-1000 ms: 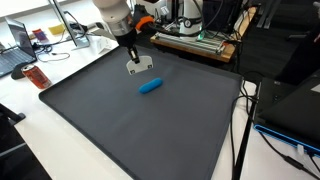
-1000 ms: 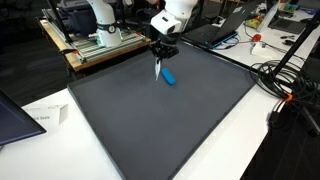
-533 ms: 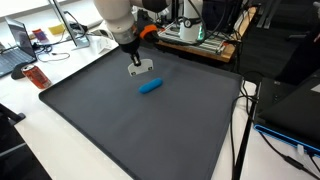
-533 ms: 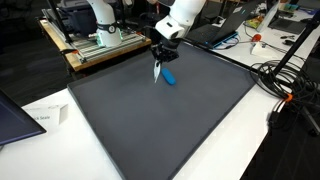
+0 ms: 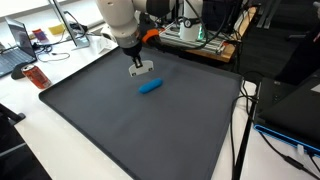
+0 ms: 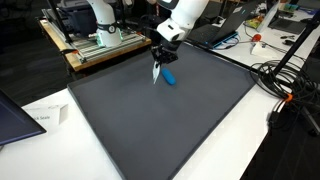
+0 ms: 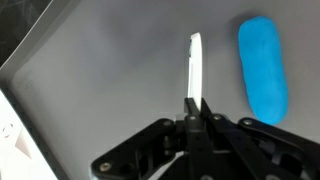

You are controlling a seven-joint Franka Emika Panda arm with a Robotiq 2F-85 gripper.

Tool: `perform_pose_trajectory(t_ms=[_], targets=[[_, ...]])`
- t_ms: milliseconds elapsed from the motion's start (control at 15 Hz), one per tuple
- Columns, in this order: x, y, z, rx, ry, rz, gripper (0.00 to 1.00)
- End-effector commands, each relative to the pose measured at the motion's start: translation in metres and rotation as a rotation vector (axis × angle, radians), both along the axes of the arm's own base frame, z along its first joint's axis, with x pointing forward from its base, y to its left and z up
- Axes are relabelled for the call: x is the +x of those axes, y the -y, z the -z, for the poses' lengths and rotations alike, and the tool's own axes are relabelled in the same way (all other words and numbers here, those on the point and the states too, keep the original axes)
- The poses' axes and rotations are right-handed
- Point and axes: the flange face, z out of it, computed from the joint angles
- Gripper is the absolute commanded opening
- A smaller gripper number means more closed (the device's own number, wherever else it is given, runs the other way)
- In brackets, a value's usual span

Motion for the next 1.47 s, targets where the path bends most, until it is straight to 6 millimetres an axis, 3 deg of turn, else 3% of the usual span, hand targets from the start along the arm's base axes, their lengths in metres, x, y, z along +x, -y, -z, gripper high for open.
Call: perform_pose_trajectory(t_ms=[0, 533, 800, 1400], targets=[[-0.003, -0.005, 0.000, -0.036, 0.015, 0.003, 0.01], [-0.017, 0.001, 0.003, -0.014, 0.030, 0.010, 0.01], [-0.027, 0.012, -0.002, 0.021, 0.086, 0.005, 0.01], [-0.050, 0.047, -0.046, 0.143, 0.143, -0.059, 0.01]])
